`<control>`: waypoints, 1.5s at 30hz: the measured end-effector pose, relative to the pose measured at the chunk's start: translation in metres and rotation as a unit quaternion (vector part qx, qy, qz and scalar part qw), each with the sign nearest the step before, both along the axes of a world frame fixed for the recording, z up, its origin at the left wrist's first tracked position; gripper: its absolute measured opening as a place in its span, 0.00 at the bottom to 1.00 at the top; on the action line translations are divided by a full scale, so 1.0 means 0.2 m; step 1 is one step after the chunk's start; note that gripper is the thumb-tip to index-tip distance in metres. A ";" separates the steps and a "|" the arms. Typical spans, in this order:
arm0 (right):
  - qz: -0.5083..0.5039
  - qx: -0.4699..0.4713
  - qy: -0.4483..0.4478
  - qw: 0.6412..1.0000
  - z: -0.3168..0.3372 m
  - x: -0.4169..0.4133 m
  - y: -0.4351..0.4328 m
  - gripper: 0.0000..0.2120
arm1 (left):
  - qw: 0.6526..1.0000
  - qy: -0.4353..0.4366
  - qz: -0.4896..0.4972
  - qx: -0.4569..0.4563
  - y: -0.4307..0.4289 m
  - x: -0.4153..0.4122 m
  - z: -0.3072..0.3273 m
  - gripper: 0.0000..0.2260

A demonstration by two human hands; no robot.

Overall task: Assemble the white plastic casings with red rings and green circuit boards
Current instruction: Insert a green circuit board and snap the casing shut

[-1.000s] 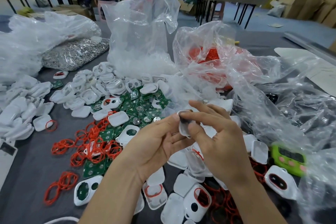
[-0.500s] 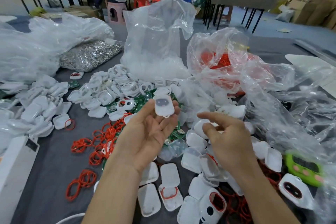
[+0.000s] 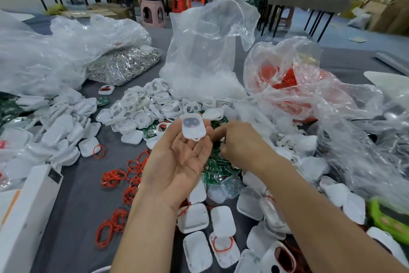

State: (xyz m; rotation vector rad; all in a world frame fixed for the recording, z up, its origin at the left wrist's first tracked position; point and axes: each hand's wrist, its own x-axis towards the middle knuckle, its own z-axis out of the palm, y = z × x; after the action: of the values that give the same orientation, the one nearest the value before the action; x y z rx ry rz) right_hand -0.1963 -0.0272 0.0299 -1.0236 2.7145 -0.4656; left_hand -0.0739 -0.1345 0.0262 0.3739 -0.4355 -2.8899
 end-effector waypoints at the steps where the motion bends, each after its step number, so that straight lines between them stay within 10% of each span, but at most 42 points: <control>1: -0.002 -0.003 -0.004 1.000 -0.01 -0.01 0.01 0.19 | 1.000 0.003 -0.001 0.002 0.00 0.00 0.00 0.18; 8: -0.133 -0.238 -0.021 0.962 -0.08 0.01 0.11 0.10 | 1.000 -0.003 0.000 -0.011 0.01 0.00 0.00 0.21; 13: -0.245 -0.477 -0.318 0.782 -0.05 0.12 0.25 0.10 | 0.999 -0.022 -0.002 -0.041 0.04 -0.01 -0.01 0.21; 16: -0.215 -0.510 -0.394 0.734 -0.06 0.20 0.36 0.12 | 0.997 -0.034 -0.022 -0.062 0.08 -0.02 -0.01 0.19; 29: -0.218 -0.491 -0.287 0.793 -0.06 0.22 0.59 0.19 | 0.982 -0.056 -0.088 -0.160 0.20 -0.05 -0.04 0.18; 33: -0.199 -0.505 -0.354 0.762 -0.03 0.21 0.61 0.22 | 0.982 -0.053 -0.078 -0.164 0.18 -0.04 -0.03 0.17; 45: -0.012 -0.199 -0.153 0.968 0.03 0.36 0.48 0.08 | 0.989 -0.038 -0.035 -0.142 0.11 -0.02 0.01 0.17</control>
State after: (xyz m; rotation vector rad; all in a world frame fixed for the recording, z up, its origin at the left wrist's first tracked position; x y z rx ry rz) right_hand -0.1234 0.0688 0.0365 -0.9131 2.4087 -1.1089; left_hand -0.0771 -0.1135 0.0277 0.4289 -0.8769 -2.8294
